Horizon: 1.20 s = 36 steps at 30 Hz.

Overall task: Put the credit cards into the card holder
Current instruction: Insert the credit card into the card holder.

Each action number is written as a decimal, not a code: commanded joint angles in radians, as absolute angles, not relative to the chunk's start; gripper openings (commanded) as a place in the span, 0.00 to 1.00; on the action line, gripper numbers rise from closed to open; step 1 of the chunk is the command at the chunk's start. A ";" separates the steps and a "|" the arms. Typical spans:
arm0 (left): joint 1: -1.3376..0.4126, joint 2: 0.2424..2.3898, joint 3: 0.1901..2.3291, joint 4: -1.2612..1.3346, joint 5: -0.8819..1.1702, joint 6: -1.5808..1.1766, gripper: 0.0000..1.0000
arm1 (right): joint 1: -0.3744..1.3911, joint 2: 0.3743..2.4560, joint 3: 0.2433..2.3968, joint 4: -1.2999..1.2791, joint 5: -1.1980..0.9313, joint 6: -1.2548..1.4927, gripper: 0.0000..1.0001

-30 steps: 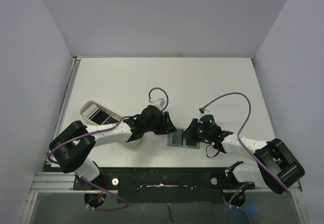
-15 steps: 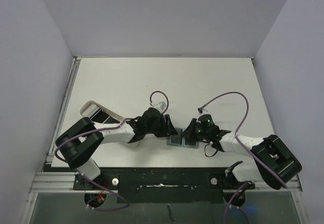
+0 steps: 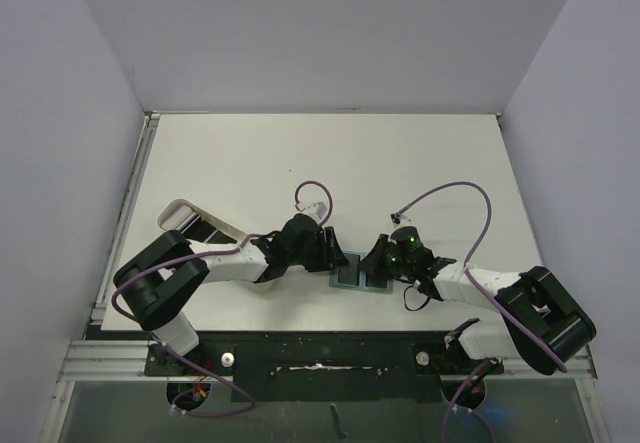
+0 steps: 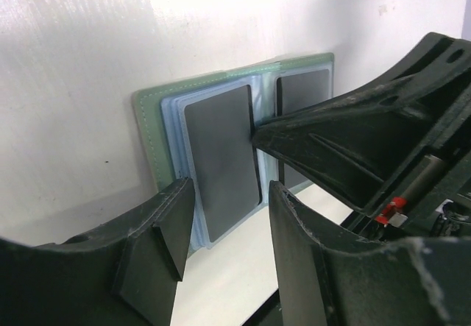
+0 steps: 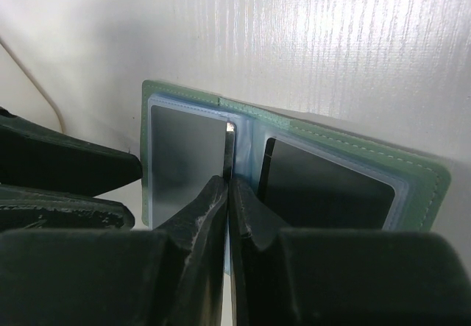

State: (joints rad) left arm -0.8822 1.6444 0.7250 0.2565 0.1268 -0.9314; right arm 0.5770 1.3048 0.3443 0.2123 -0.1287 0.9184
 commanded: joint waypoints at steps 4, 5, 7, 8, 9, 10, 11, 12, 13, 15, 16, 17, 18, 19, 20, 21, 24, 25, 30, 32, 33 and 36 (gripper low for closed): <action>-0.879 1.681 0.762 0.287 0.127 -0.927 0.44 | 0.585 1.321 0.316 0.177 -0.077 0.905 0.05; -0.878 1.684 0.761 0.291 0.129 -0.927 0.44 | 0.584 1.321 0.315 0.177 -0.076 0.905 0.05; -0.878 1.691 0.759 0.301 0.139 -0.933 0.44 | 0.585 1.319 0.315 0.178 -0.074 0.905 0.05; -0.878 1.692 0.760 0.308 0.143 -0.933 0.44 | 0.585 1.320 0.314 0.179 -0.075 0.905 0.05; -0.878 1.691 0.757 0.314 0.147 -0.937 0.44 | 0.586 1.322 0.313 0.182 -0.075 0.905 0.05; -0.879 1.689 0.755 0.321 0.153 -0.942 0.44 | 0.586 1.324 0.313 0.184 -0.075 0.905 0.05; -0.878 1.686 0.753 0.327 0.158 -0.946 0.44 | 0.586 1.326 0.312 0.185 -0.077 0.905 0.05; -0.878 1.681 0.753 0.330 0.160 -0.949 0.43 | 0.586 1.330 0.311 0.187 -0.079 0.905 0.05; -0.878 1.674 0.754 0.331 0.161 -0.951 0.43 | 0.587 1.332 0.309 0.192 -0.080 0.904 0.05; -0.880 1.660 0.758 0.329 0.163 -0.953 0.42 | 0.586 1.337 0.307 0.198 -0.083 0.907 0.05; -0.880 1.654 0.759 0.327 0.163 -0.954 0.41 | 0.585 1.337 0.306 0.200 -0.086 0.908 0.05; -0.882 1.647 0.760 0.326 0.163 -0.954 0.41 | 0.586 1.339 0.305 0.203 -0.088 0.909 0.05; -0.882 1.644 0.763 0.327 0.163 -0.954 0.40 | 0.586 1.339 0.304 0.205 -0.088 0.910 0.05; -0.882 1.641 0.764 0.326 0.163 -0.954 0.39 | 0.586 1.339 0.303 0.207 -0.088 0.910 0.05; -0.883 1.638 0.766 0.325 0.165 -0.954 0.39 | 0.586 1.337 0.304 0.208 -0.088 0.910 0.05; -0.885 1.638 0.769 0.325 0.166 -0.953 0.38 | 0.586 1.337 0.304 0.207 -0.089 0.910 0.05; -0.889 1.641 0.776 0.327 0.176 -0.953 0.36 | 0.586 1.338 0.305 0.207 -0.093 0.910 0.05; -0.891 1.641 0.780 0.328 0.181 -0.953 0.36 | 0.586 1.338 0.305 0.207 -0.093 0.909 0.05; -0.898 1.637 0.792 0.334 0.187 -0.945 0.31 | 0.588 1.321 0.307 0.210 -0.098 0.911 0.07; -0.898 1.638 0.798 0.337 0.195 -0.945 0.31 | 0.588 1.308 0.308 0.208 -0.098 0.913 0.08; -0.897 1.638 0.801 0.337 0.199 -0.946 0.31 | 0.587 1.301 0.310 0.206 -0.098 0.914 0.08; -0.899 1.636 0.807 0.337 0.204 -0.948 0.31 | 0.587 1.273 0.318 0.185 -0.095 0.915 0.11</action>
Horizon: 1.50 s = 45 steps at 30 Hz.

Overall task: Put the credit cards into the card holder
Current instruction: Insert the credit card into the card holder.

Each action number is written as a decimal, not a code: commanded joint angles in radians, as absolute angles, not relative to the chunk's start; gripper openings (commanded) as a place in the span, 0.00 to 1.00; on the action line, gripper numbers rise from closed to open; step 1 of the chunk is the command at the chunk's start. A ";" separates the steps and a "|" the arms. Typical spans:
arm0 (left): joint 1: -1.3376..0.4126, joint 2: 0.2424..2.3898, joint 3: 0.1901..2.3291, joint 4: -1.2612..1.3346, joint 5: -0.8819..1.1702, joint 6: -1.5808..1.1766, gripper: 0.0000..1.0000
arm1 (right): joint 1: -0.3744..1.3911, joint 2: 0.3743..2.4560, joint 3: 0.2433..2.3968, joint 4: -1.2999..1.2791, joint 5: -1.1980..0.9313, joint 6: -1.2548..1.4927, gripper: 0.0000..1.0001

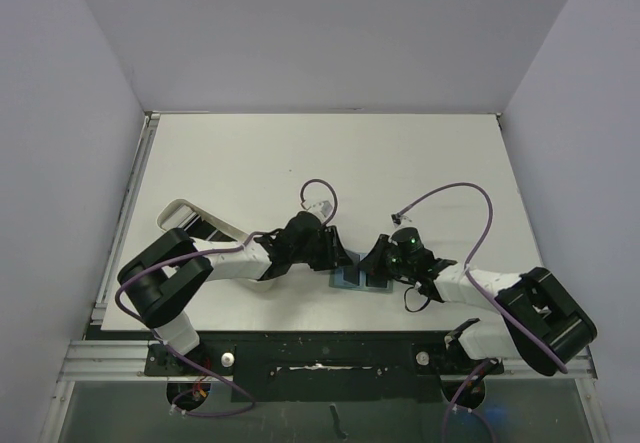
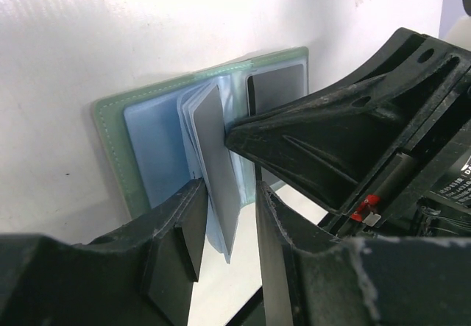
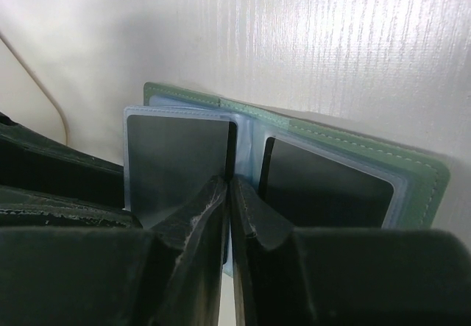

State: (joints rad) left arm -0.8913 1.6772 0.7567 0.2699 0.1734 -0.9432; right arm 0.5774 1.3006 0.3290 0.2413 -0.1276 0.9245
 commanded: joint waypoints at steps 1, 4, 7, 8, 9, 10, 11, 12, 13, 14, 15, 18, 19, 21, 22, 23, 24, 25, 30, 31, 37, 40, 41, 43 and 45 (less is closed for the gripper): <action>-0.900 1.633 0.808 0.336 0.202 -0.948 0.31 | 0.587 1.262 0.323 0.171 -0.090 0.913 0.12; -0.899 1.628 0.816 0.318 0.192 -0.944 0.31 | 0.588 1.214 0.344 0.107 -0.070 0.901 0.15; -0.900 1.633 0.825 0.312 0.197 -0.937 0.32 | 0.591 1.161 0.337 0.072 -0.051 0.898 0.18; -0.901 1.635 0.827 0.314 0.201 -0.938 0.32 | 0.591 1.146 0.333 0.070 -0.050 0.897 0.19; -0.902 1.637 0.829 0.318 0.203 -0.939 0.32 | 0.591 1.132 0.328 0.068 -0.048 0.896 0.20; -0.904 1.637 0.832 0.322 0.203 -0.939 0.32 | 0.592 1.119 0.324 0.066 -0.047 0.893 0.20; -0.906 1.639 0.835 0.327 0.205 -0.938 0.32 | 0.593 1.108 0.322 0.063 -0.045 0.890 0.21; -0.908 1.641 0.836 0.331 0.207 -0.938 0.32 | 0.592 1.102 0.322 0.060 -0.045 0.884 0.21; -0.909 1.645 0.837 0.339 0.212 -0.937 0.32 | 0.592 1.097 0.322 0.059 -0.044 0.879 0.21; -0.910 1.650 0.838 0.353 0.221 -0.939 0.32 | 0.592 1.095 0.322 0.056 -0.042 0.878 0.21; -0.910 1.658 0.838 0.363 0.230 -0.942 0.32 | 0.592 1.094 0.322 0.055 -0.039 0.876 0.21; -0.914 1.680 0.840 0.393 0.253 -0.956 0.32 | 0.592 1.102 0.315 0.061 -0.034 0.876 0.20; -0.915 1.683 0.841 0.396 0.253 -0.959 0.32 | 0.592 1.106 0.314 0.065 -0.032 0.876 0.19; -0.919 1.689 0.845 0.397 0.253 -0.961 0.32 | 0.592 1.111 0.314 0.068 -0.032 0.876 0.18; -0.920 1.690 0.848 0.395 0.253 -0.960 0.32 | 0.592 1.112 0.313 0.066 -0.032 0.877 0.17; -0.922 1.690 0.850 0.393 0.253 -0.959 0.32 | 0.592 1.111 0.313 0.062 -0.030 0.879 0.17; -0.924 1.690 0.852 0.392 0.252 -0.958 0.32 | 0.592 1.107 0.313 0.056 -0.025 0.880 0.17; -0.926 1.692 0.856 0.390 0.249 -0.958 0.32 | 0.593 1.103 0.313 0.047 -0.020 0.880 0.17; -0.934 1.709 0.881 0.379 0.251 -0.954 0.32 | 0.592 1.053 0.319 -0.019 0.006 0.879 0.17; -0.936 1.714 0.886 0.376 0.253 -0.953 0.32 | 0.593 1.036 0.322 -0.047 0.014 0.879 0.18; -0.945 1.741 0.908 0.373 0.253 -0.949 0.32 | 0.594 0.897 0.331 -0.181 0.068 0.892 0.23; -0.946 1.752 0.909 0.371 0.252 -0.947 0.32 | 0.595 0.832 0.332 -0.221 0.076 0.900 0.24; -0.946 1.755 0.908 0.373 0.250 -0.947 0.32 | 0.595 0.813 0.334 -0.234 0.079 0.903 0.24; -0.946 1.760 0.908 0.373 0.249 -0.947 0.32 | 0.597 0.783 0.341 -0.258 0.089 0.908 0.24; -0.946 1.764 0.910 0.374 0.250 -0.946 0.31 | 0.597 0.755 0.345 -0.268 0.095 0.910 0.25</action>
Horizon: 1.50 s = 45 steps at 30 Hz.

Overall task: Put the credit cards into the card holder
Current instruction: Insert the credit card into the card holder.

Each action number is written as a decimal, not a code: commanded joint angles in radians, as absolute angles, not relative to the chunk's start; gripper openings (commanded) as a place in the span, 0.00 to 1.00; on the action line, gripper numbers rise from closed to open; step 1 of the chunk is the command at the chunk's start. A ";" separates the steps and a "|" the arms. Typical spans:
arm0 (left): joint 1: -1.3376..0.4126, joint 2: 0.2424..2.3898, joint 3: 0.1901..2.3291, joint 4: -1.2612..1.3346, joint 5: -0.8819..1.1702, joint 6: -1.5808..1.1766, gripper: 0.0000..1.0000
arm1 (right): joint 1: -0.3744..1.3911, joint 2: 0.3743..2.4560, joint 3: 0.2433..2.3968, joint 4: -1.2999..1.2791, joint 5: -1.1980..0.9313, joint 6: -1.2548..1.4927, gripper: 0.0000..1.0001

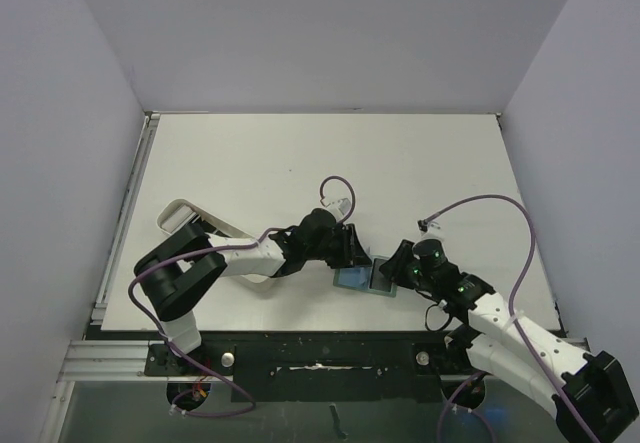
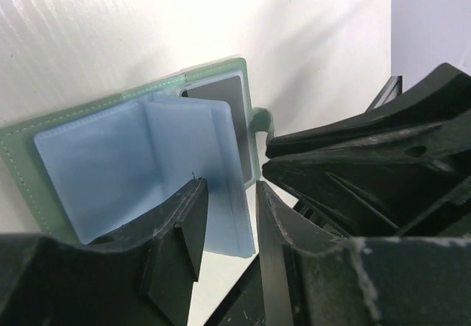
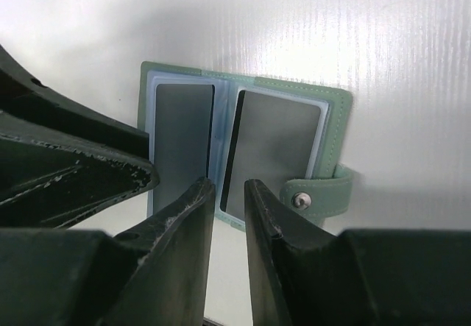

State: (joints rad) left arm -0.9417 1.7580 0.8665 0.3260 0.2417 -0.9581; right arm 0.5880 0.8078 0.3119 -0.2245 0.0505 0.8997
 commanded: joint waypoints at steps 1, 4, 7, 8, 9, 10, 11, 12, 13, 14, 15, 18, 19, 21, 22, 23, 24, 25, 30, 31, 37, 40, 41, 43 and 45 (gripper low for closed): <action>-0.946 1.765 0.910 0.374 0.251 -0.947 0.31 | 0.597 0.743 0.345 -0.268 0.094 0.912 0.25; -0.946 1.766 0.911 0.374 0.253 -0.946 0.28 | 0.598 0.717 0.350 -0.265 0.086 0.916 0.28; -0.946 1.766 0.913 0.378 0.257 -0.945 0.27 | 0.599 0.710 0.350 -0.237 0.061 0.916 0.33; -0.946 1.765 0.913 0.380 0.258 -0.945 0.27 | 0.598 0.710 0.348 -0.223 0.048 0.915 0.34; -0.947 1.765 0.913 0.379 0.258 -0.945 0.27 | 0.599 0.710 0.343 -0.204 0.032 0.914 0.36; -0.947 1.763 0.912 0.380 0.257 -0.945 0.28 | 0.601 0.711 0.338 -0.186 0.017 0.915 0.38; -0.946 1.764 0.911 0.380 0.256 -0.945 0.28 | 0.603 0.712 0.332 -0.168 0.001 0.918 0.39; -0.946 1.765 0.911 0.380 0.255 -0.945 0.28 | 0.606 0.714 0.328 -0.152 -0.014 0.921 0.40; -0.946 1.767 0.913 0.380 0.256 -0.945 0.28 | 0.612 0.717 0.325 -0.135 -0.022 0.924 0.42; -0.946 1.767 0.913 0.380 0.256 -0.946 0.28 | 0.618 0.720 0.323 -0.122 -0.027 0.926 0.42; -0.946 1.768 0.913 0.379 0.256 -0.947 0.27 | 0.625 0.724 0.322 -0.111 -0.029 0.927 0.43; -0.946 1.769 0.911 0.379 0.256 -0.948 0.28 | 0.651 0.744 0.322 -0.087 -0.024 0.930 0.44; -0.946 1.769 0.911 0.379 0.256 -0.948 0.28 | 0.661 0.752 0.322 -0.081 -0.019 0.934 0.44; -0.946 1.769 0.911 0.378 0.256 -0.947 0.28 | 0.677 0.771 0.324 -0.077 -0.008 0.940 0.44; -0.946 1.768 0.911 0.378 0.255 -0.947 0.28 | 0.686 0.780 0.325 -0.075 -0.003 0.944 0.43; -0.946 1.767 0.911 0.377 0.254 -0.946 0.28 | 0.697 0.790 0.325 -0.073 0.003 0.947 0.42; -0.946 1.767 0.911 0.377 0.253 -0.947 0.28 | 0.703 0.793 0.326 -0.073 0.010 0.950 0.42; -0.946 1.768 0.911 0.375 0.253 -0.947 0.28 | 0.710 0.798 0.326 -0.073 0.016 0.951 0.41; -0.948 1.769 0.916 0.370 0.254 -0.944 0.28 | 0.745 0.804 0.342 -0.107 0.068 0.952 0.40; -0.948 1.770 0.917 0.370 0.253 -0.944 0.28 | 0.750 0.804 0.346 -0.117 0.083 0.951 0.39; -0.948 1.769 0.918 0.367 0.251 -0.941 0.28 | 0.760 0.820 0.357 -0.178 0.146 0.956 0.34; -0.948 1.766 0.915 0.362 0.245 -0.940 0.28 | 0.762 0.817 0.358 -0.197 0.165 0.960 0.31; -0.948 1.766 0.916 0.361 0.243 -0.939 0.28 | 0.762 0.814 0.359 -0.205 0.171 0.960 0.30; -0.947 1.764 0.917 0.354 0.240 -0.937 0.28 | 0.764 0.806 0.363 -0.219 0.181 0.960 0.29; -0.948 1.760 0.921 0.340 0.234 -0.930 0.28 | 0.765 0.795 0.366 -0.231 0.187 0.960 0.29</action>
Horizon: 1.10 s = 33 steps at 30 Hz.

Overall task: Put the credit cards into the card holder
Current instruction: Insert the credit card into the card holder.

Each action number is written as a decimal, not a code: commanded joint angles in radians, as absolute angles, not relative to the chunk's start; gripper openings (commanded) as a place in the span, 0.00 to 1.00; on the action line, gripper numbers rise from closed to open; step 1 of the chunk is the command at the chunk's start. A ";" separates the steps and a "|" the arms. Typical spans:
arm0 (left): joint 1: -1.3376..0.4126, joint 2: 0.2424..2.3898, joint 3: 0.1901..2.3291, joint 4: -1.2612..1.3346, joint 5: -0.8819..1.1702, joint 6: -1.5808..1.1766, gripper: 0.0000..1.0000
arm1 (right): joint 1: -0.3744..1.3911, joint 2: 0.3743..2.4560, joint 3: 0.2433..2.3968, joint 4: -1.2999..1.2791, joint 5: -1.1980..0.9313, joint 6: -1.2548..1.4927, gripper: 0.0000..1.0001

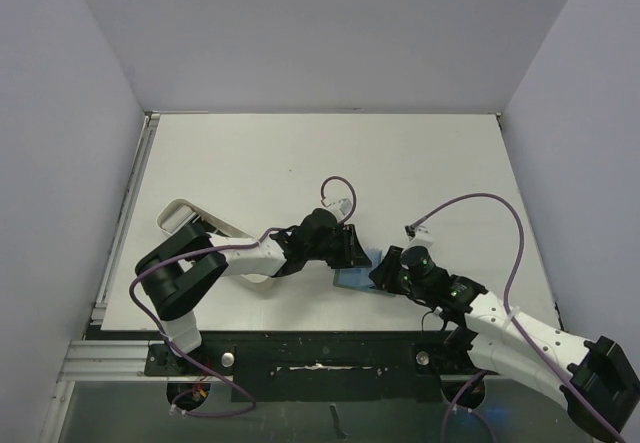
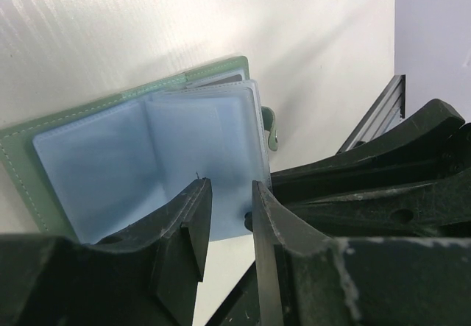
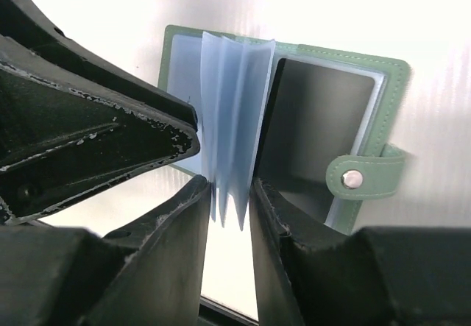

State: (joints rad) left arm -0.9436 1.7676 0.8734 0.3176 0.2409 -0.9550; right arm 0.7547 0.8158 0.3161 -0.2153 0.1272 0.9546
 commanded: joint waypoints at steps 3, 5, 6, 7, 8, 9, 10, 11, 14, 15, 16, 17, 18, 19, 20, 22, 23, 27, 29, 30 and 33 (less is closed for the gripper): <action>-0.948 1.755 0.933 0.298 0.213 -0.911 0.28 | 0.765 0.781 0.371 -0.253 0.198 0.963 0.31; -0.948 1.751 0.945 0.264 0.197 -0.896 0.28 | 0.765 0.779 0.373 -0.265 0.203 0.963 0.33; -0.948 1.750 0.949 0.248 0.189 -0.888 0.28 | 0.765 0.780 0.374 -0.272 0.206 0.964 0.34; -0.948 1.747 0.953 0.233 0.178 -0.880 0.28 | 0.767 0.779 0.375 -0.281 0.209 0.966 0.35; -0.948 1.744 0.955 0.215 0.168 -0.875 0.28 | 0.767 0.779 0.377 -0.289 0.215 0.967 0.36; -0.948 1.743 0.956 0.203 0.160 -0.870 0.28 | 0.767 0.777 0.379 -0.299 0.220 0.968 0.37; -0.948 1.742 0.957 0.190 0.154 -0.863 0.28 | 0.767 0.775 0.384 -0.309 0.227 0.967 0.38; -0.948 1.741 0.957 0.180 0.149 -0.858 0.28 | 0.767 0.772 0.386 -0.314 0.231 0.964 0.38; -0.947 1.739 0.957 0.157 0.131 -0.845 0.28 | 0.767 0.769 0.397 -0.312 0.225 0.955 0.39; -0.947 1.740 0.959 0.150 0.125 -0.842 0.28 | 0.768 0.769 0.403 -0.313 0.225 0.952 0.40; -0.947 1.738 0.960 0.142 0.119 -0.841 0.27 | 0.767 0.772 0.409 -0.315 0.226 0.950 0.41; -0.947 1.735 0.960 0.135 0.113 -0.839 0.27 | 0.767 0.775 0.415 -0.316 0.227 0.947 0.41; -0.947 1.731 0.958 0.129 0.107 -0.839 0.27 | 0.767 0.779 0.418 -0.316 0.228 0.946 0.42; -0.947 1.726 0.956 0.127 0.103 -0.839 0.27 | 0.767 0.784 0.423 -0.316 0.228 0.944 0.43; -0.947 1.718 0.956 0.125 0.100 -0.838 0.27 | 0.767 0.790 0.427 -0.317 0.228 0.941 0.44; -0.946 1.701 0.958 0.109 0.089 -0.831 0.27 | 0.768 0.800 0.428 -0.313 0.228 0.940 0.46; -0.946 1.693 0.961 0.100 0.081 -0.827 0.27 | 0.768 0.805 0.429 -0.307 0.228 0.940 0.46; -0.941 1.669 0.966 0.073 0.059 -0.813 0.27 | 0.768 0.827 0.425 -0.280 0.228 0.936 0.47; -0.938 1.657 0.965 0.064 0.051 -0.812 0.27 | 0.768 0.844 0.423 -0.272 0.237 0.934 0.48; -0.936 1.648 0.965 0.057 0.046 -0.810 0.28 | 0.767 0.853 0.421 -0.267 0.241 0.936 0.49; -0.930 1.637 0.969 0.027 0.023 -0.798 0.28 | 0.767 0.870 0.417 -0.251 0.252 0.940 0.54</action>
State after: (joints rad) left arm -0.9401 1.6939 0.9188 0.0502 0.0647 -0.8265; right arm 0.7609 0.8551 0.3908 -0.3183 0.2035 0.9470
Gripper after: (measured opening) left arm 0.278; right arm 0.516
